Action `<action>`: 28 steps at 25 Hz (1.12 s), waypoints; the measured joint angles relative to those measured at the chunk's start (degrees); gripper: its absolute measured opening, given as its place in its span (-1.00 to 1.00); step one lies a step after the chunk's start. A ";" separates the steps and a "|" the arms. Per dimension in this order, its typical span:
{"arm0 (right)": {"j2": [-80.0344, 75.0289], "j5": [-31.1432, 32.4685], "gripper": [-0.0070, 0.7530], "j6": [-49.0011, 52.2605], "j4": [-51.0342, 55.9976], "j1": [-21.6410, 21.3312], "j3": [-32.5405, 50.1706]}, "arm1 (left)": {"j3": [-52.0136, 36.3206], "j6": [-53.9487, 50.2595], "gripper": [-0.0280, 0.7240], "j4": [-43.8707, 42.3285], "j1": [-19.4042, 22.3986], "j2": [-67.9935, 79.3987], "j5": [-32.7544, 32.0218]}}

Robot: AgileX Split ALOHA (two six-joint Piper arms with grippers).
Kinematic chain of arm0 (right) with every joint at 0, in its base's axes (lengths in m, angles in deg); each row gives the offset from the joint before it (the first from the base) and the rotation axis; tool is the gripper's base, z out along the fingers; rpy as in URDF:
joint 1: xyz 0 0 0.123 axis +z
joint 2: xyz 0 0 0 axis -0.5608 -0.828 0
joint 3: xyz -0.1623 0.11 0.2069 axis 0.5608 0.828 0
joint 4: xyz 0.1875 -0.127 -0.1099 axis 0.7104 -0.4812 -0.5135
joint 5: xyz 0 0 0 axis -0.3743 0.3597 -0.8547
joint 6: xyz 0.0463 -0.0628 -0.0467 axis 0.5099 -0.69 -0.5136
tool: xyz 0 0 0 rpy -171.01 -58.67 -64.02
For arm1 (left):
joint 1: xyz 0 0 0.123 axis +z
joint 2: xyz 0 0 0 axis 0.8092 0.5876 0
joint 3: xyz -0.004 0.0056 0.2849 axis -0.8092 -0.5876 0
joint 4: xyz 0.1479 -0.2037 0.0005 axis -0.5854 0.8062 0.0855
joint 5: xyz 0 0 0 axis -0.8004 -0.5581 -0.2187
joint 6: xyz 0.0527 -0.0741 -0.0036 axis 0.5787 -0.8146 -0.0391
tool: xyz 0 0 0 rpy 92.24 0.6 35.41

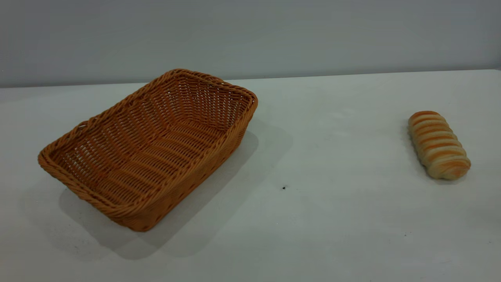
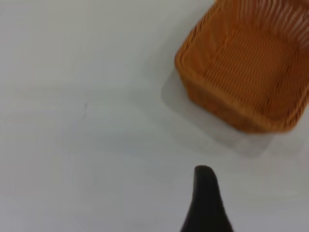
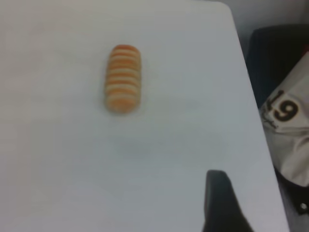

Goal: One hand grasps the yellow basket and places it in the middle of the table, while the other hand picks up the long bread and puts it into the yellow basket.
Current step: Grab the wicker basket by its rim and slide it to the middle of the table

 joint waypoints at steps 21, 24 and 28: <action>-25.10 -5.33 0.23 7.48 1.96 0.00 -4.36 | 3.85 -5.99 0.63 10.26 0.00 63.20 30.61; -25.10 -5.44 0.23 7.48 3.32 0.12 -4.36 | 7.45 -6.22 0.63 11.52 0.00 68.12 30.50; -25.10 -5.56 0.23 7.48 3.24 2.51 -4.36 | 13.35 -7.53 0.63 13.86 0.00 73.71 28.45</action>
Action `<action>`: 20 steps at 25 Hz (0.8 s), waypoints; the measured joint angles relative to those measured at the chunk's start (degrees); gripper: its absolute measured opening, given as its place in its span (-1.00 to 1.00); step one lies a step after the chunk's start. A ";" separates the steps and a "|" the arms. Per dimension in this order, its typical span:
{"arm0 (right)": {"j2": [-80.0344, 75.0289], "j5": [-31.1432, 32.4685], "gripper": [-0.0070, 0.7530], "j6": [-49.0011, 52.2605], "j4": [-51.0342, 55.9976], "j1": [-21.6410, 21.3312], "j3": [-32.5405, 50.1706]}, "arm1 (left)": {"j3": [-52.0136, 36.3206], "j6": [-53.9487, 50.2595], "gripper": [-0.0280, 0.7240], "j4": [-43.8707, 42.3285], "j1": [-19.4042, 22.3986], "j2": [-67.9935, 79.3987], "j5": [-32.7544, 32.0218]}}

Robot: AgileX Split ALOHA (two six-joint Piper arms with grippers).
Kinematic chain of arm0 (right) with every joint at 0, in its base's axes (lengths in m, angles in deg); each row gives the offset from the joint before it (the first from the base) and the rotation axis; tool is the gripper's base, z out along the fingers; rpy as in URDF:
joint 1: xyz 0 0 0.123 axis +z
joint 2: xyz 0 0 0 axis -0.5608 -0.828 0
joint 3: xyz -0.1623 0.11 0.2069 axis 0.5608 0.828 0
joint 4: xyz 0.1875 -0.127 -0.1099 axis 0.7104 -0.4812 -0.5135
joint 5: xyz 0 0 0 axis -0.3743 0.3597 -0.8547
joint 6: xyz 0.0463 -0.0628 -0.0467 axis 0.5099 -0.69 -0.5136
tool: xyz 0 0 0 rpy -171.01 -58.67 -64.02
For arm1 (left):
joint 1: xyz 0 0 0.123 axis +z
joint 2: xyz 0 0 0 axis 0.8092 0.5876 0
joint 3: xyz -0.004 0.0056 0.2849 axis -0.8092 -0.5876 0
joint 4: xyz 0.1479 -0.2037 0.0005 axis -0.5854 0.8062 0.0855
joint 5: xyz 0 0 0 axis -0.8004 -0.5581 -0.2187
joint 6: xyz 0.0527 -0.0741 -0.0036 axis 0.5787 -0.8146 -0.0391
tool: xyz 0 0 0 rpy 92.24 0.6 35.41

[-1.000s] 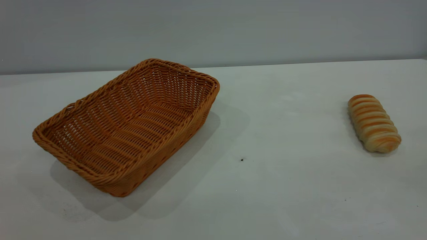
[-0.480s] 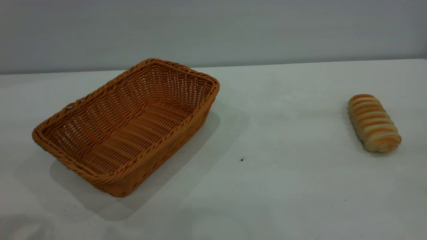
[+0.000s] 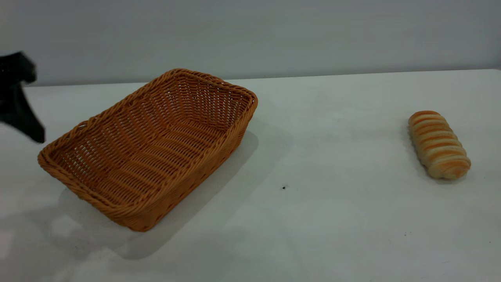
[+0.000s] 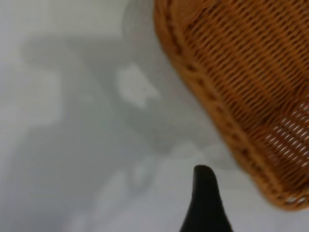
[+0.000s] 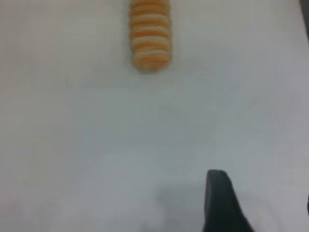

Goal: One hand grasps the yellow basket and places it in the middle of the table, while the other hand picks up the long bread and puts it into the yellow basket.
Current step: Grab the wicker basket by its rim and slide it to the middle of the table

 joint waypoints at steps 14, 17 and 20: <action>0.00 -0.10 0.23 0.00 0.00 0.92 0.00 | 13.26 -4.00 0.63 2.92 0.00 15.84 -10.35; 0.00 -0.10 0.23 0.00 0.00 0.92 0.00 | 13.32 -4.74 0.63 2.01 0.00 17.19 -10.53; 0.00 -0.10 0.23 0.00 0.00 0.92 0.00 | 13.38 -5.93 0.63 0.78 0.00 18.50 -10.53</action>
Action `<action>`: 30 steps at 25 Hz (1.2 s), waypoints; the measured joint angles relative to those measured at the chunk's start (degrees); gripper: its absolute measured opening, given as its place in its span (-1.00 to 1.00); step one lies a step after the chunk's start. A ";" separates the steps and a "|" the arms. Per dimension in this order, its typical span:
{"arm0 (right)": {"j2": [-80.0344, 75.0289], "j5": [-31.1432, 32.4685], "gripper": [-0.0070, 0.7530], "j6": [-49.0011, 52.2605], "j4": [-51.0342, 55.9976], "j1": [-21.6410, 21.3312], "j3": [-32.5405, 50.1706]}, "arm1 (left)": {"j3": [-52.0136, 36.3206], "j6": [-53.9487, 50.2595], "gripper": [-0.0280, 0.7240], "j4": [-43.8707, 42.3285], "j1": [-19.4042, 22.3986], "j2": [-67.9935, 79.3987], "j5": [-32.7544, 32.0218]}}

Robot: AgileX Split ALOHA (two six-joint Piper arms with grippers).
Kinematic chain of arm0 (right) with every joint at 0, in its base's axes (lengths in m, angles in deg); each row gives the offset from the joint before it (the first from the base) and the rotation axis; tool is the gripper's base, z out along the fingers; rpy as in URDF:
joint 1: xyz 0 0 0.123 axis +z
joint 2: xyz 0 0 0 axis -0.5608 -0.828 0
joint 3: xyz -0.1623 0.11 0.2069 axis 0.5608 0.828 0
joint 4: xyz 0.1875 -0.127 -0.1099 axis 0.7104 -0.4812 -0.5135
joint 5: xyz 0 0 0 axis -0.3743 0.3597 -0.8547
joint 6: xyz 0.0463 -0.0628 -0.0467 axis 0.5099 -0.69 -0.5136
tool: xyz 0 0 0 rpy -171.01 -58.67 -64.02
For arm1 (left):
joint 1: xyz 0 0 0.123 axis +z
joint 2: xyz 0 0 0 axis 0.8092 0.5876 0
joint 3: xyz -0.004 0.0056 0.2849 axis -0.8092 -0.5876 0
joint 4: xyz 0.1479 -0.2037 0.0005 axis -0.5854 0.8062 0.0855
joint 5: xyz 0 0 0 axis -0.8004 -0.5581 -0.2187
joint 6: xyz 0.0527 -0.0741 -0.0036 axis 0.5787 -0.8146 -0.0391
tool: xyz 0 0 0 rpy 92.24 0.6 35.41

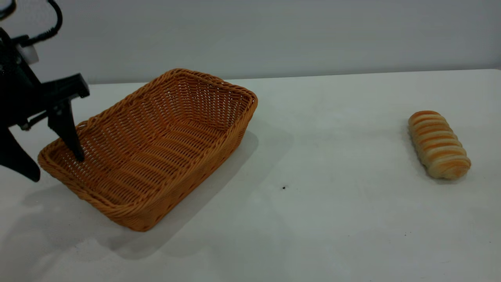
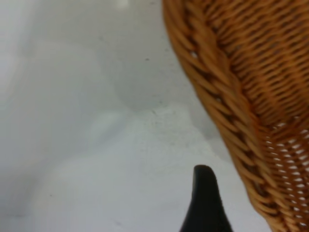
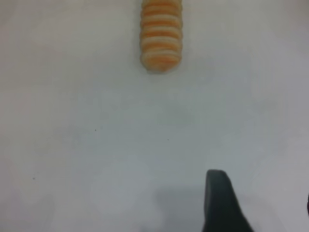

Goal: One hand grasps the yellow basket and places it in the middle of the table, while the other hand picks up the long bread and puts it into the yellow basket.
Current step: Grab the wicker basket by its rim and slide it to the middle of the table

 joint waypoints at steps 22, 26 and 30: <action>0.00 0.00 0.23 0.00 0.00 0.07 0.00 | 0.31 -0.39 0.40 -0.02 0.00 9.76 7.78; 0.00 -0.01 0.23 0.00 0.00 0.07 0.00 | 0.36 -0.92 -0.14 0.77 0.00 10.24 9.33; 0.00 -0.01 0.23 0.00 0.00 0.07 0.00 | 0.68 -0.83 -0.61 1.29 0.07 10.24 10.75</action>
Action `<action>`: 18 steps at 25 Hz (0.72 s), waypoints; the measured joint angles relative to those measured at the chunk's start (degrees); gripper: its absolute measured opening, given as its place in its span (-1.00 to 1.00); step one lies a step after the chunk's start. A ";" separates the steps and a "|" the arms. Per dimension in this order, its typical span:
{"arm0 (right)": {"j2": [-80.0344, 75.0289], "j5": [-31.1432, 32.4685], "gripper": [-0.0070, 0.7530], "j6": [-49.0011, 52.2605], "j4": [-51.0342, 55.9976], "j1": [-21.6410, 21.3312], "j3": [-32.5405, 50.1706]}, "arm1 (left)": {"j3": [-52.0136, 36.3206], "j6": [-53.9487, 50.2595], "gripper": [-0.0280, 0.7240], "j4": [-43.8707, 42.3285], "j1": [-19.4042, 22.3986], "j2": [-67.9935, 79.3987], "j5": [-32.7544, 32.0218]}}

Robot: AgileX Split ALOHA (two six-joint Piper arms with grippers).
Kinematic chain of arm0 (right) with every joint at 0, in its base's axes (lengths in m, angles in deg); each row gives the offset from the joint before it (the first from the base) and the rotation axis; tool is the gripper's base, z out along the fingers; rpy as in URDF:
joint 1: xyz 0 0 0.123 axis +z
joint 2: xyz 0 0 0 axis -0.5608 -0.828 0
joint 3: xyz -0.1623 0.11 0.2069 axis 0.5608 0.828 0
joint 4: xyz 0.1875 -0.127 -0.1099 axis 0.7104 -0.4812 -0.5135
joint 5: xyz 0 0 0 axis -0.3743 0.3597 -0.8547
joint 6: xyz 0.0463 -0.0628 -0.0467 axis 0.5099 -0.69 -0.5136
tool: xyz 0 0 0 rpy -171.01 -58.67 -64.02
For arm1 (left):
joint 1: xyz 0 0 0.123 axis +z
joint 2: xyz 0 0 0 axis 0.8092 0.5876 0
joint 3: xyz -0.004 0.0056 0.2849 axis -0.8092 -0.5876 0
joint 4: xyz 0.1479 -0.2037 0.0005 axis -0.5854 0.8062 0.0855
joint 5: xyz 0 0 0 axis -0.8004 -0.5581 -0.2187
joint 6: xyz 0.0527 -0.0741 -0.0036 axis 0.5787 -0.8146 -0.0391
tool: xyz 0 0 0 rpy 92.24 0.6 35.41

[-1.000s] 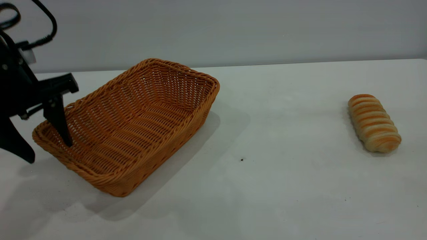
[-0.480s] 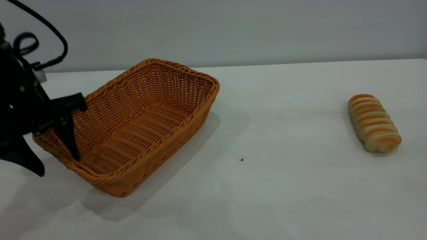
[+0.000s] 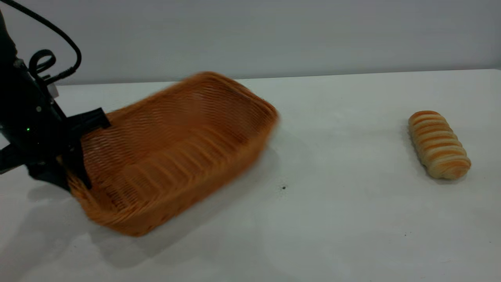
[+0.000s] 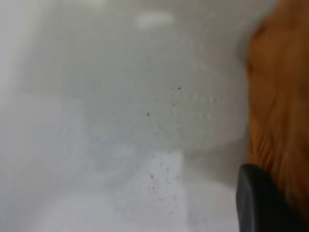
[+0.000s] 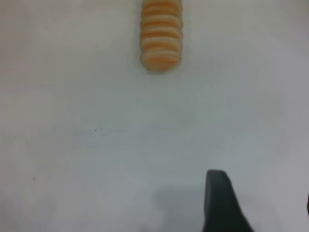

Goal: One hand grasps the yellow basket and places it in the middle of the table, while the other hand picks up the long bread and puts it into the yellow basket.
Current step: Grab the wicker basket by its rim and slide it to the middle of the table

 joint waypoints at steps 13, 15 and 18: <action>0.00 -0.05 0.23 0.00 0.00 0.00 0.00 | 8.57 13.80 -0.61 2.01 -1.20 0.10 -9.27; 0.00 -0.05 0.23 0.00 0.00 0.00 0.00 | 11.03 16.37 -0.61 2.37 -2.30 0.16 -11.07; 0.00 -0.05 0.23 0.00 0.00 0.00 0.00 | 13.69 19.06 -0.61 2.36 -4.06 0.33 -12.13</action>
